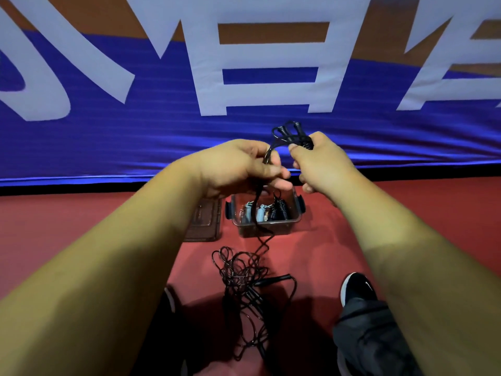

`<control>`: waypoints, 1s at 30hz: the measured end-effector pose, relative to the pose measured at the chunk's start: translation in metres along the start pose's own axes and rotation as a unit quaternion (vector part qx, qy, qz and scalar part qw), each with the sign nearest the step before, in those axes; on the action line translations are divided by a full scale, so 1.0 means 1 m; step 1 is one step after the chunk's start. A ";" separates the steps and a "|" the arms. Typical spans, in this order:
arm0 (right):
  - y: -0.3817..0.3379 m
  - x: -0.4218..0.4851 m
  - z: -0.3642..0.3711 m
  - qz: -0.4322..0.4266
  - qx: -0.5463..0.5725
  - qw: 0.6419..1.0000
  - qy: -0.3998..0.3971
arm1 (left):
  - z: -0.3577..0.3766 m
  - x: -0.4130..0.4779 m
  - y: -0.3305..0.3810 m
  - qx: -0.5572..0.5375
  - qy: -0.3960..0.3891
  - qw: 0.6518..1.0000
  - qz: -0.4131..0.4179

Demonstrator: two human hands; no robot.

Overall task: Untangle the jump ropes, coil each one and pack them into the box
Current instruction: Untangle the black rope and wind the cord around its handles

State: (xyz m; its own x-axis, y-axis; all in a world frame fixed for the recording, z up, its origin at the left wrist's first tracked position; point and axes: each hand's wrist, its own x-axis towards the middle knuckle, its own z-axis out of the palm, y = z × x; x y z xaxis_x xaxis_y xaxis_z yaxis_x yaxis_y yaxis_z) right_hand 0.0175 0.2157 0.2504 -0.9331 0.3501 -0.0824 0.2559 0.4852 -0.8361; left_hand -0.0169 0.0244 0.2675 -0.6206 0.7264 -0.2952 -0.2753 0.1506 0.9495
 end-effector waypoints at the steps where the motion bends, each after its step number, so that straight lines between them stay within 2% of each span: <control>1: 0.000 0.002 -0.001 0.007 0.017 1.000 -0.002 | -0.003 -0.003 0.002 -0.010 -0.048 0.999 0.006; 4: -0.001 0.006 -0.004 0.015 0.072 0.997 -0.004 | -0.009 -0.008 0.000 0.053 -0.133 0.990 -0.005; 7: -0.001 0.006 -0.004 0.016 0.092 0.996 -0.004 | -0.008 -0.012 0.000 0.080 -0.142 0.986 -0.043; 10: -0.001 0.004 -0.004 0.013 0.093 0.996 -0.005 | -0.007 -0.013 0.004 0.113 -0.093 0.986 -0.074; 13: -0.001 0.006 -0.006 0.015 0.104 0.994 0.004 | -0.007 -0.008 0.005 0.231 0.023 0.970 -0.074; 15: 0.000 0.006 -0.008 0.013 0.098 0.995 0.003 | -0.008 -0.002 0.006 0.323 0.115 0.938 -0.058; 18: 0.001 0.006 -0.008 0.007 0.102 0.995 0.006 | -0.010 0.008 0.008 0.466 0.277 0.840 -0.018; 19: 0.002 0.006 -0.008 0.005 0.107 0.994 0.005 | -0.010 0.009 0.007 0.478 0.335 0.812 0.003; 21: 0.002 0.006 -0.008 -0.006 0.105 0.994 -0.002 | -0.012 0.010 0.005 0.444 0.428 0.785 0.064; 23: 0.002 0.006 -0.006 -0.017 0.087 0.996 -0.011 | -0.011 0.007 0.007 0.432 0.478 0.755 0.118; 26: 0.003 0.004 0.000 -0.034 0.059 0.997 -0.021 | -0.005 0.004 0.013 0.477 0.496 0.707 0.163; 28: 0.003 0.003 0.003 -0.040 0.041 0.998 -0.026 | -0.007 0.007 0.012 0.451 0.495 0.721 0.178; 30: 0.003 0.003 0.003 -0.036 0.026 0.999 -0.027 | -0.009 0.012 0.009 0.356 0.481 0.779 0.185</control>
State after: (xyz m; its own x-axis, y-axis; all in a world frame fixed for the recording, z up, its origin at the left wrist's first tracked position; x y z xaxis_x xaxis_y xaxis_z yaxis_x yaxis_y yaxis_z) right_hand 0.0150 0.2159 0.2458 -0.9615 0.2704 -0.0486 0.1745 0.4644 -0.8683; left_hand -0.0336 0.0281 0.2714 -0.9184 0.0201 0.3951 0.3175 0.6333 0.7058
